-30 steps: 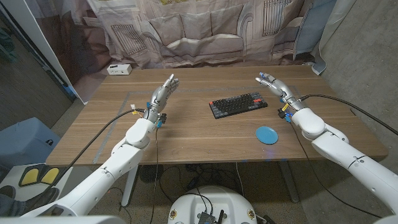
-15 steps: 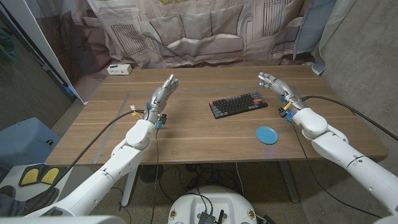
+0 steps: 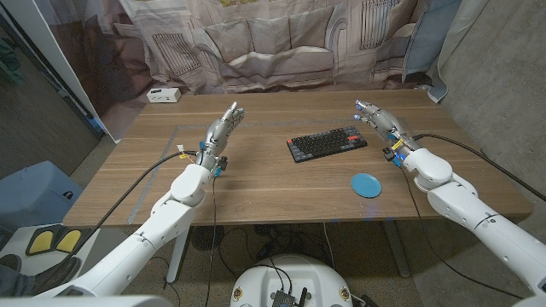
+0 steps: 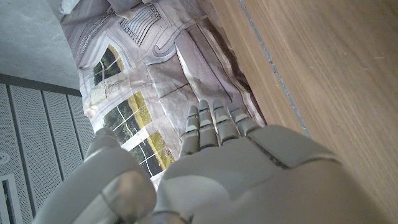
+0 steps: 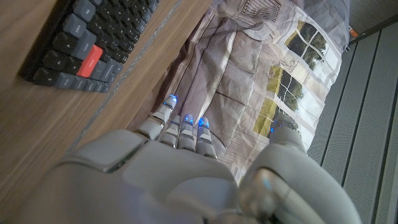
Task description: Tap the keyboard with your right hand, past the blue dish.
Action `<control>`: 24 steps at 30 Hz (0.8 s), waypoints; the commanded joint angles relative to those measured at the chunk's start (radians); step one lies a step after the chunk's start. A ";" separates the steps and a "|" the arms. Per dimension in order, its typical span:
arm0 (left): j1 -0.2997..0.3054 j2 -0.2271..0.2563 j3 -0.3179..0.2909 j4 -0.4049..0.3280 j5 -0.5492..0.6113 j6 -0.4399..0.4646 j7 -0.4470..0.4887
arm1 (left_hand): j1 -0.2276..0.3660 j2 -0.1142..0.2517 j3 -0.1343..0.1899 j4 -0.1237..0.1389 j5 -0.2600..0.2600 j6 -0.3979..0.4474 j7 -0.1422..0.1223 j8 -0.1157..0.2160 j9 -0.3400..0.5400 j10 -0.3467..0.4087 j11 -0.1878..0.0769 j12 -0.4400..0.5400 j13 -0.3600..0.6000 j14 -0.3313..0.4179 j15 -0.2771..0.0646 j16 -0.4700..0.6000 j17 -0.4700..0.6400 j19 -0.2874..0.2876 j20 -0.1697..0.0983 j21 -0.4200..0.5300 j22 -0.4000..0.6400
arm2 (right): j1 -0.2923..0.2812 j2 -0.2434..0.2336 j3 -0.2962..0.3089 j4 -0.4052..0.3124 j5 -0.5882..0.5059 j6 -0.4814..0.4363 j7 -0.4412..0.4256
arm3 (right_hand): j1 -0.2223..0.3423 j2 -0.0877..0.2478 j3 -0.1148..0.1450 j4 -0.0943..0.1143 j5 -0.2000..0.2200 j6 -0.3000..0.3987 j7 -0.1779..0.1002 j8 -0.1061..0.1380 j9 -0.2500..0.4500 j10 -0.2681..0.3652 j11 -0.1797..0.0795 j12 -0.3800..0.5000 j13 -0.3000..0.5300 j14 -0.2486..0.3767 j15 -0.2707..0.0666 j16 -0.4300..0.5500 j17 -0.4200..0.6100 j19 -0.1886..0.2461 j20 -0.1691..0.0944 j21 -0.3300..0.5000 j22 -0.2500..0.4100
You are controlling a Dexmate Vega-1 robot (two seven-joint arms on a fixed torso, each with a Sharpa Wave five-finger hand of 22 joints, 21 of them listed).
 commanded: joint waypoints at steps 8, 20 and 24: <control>0.012 0.008 -0.004 -0.028 0.014 0.022 0.021 | 0.004 0.009 0.001 -0.008 -0.004 0.007 0.003 0.003 0.004 0.004 0.002 -0.001 0.003 0.003 -0.003 -0.003 0.006 0.004 -0.004 -0.002 0.004 | 0.055 0.078 0.011 0.158 0.185 0.033 0.179 | -0.015 -0.011 -0.009 0.006 -0.002 0.019 -0.001 0.004 0.001 0.019 0.004 0.001 0.001 0.014 0.006 0.005 0.007 0.016 -0.015 -0.005 0.002; 0.028 0.040 -0.016 -0.075 0.007 0.067 0.023 | 0.004 0.010 0.002 -0.009 -0.004 0.004 0.003 0.002 0.004 0.002 0.002 -0.002 0.003 0.001 -0.003 -0.003 0.006 0.002 -0.003 -0.003 0.004 | 0.077 0.136 0.011 0.247 0.231 0.069 0.242 | -0.027 -0.022 -0.019 0.009 -0.002 0.024 -0.004 0.003 0.001 0.036 0.000 0.002 0.001 0.034 0.002 0.009 0.008 0.041 -0.015 -0.003 0.002; 0.025 0.045 -0.018 -0.069 -0.004 0.071 0.010 | 0.005 0.010 0.002 -0.009 -0.004 0.004 0.003 0.002 0.004 0.001 0.001 -0.002 0.003 0.000 -0.003 -0.004 0.006 0.001 -0.003 -0.003 0.004 | 0.076 0.144 0.015 0.255 0.244 0.066 0.246 | -0.030 -0.025 -0.021 0.010 -0.002 0.024 -0.005 0.002 0.001 0.036 0.002 0.001 0.001 0.034 0.004 0.008 0.008 0.041 -0.015 -0.005 0.002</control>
